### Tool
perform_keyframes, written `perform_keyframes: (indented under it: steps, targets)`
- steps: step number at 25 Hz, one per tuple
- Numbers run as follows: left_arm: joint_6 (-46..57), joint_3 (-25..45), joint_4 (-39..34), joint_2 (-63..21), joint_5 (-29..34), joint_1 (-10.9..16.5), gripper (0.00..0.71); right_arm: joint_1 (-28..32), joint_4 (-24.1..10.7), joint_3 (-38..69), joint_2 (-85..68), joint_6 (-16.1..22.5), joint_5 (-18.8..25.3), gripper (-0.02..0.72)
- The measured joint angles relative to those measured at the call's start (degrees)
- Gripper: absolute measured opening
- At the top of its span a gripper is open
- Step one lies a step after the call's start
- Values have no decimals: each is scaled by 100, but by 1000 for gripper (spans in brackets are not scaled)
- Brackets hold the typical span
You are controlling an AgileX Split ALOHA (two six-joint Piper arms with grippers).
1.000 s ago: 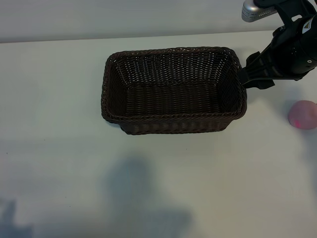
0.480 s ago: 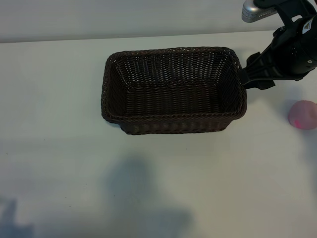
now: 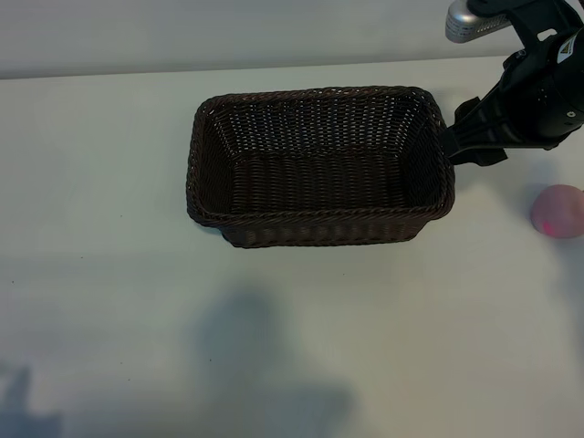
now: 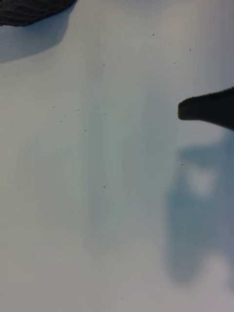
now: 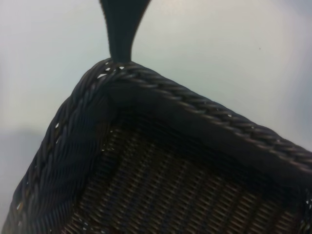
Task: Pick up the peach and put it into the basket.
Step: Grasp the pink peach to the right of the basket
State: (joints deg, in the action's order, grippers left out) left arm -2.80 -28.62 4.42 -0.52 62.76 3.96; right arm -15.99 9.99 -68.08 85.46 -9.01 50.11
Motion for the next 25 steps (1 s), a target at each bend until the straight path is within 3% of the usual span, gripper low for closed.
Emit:
perform_keyframes:
  steps: [2,6,10,14,18,25]
  targets:
    - [0,0,0,0,0,-27,540,0,-142,0,20,187,20,583]
    - [5,0,0,0,-2,-240,540,27,-892,0,268,901,177,559]
    - [5,0,0,0,-2,-352,539,311,-1386,0,523,1379,278,551]
    - [5,0,0,0,-2,-352,539,807,-1444,0,560,1495,220,551]
    - [5,0,0,0,-2,-352,539,1318,-1285,0,608,1447,88,551]
    - [5,0,0,0,-2,-352,539,1520,-1104,0,892,1178,-16,549]
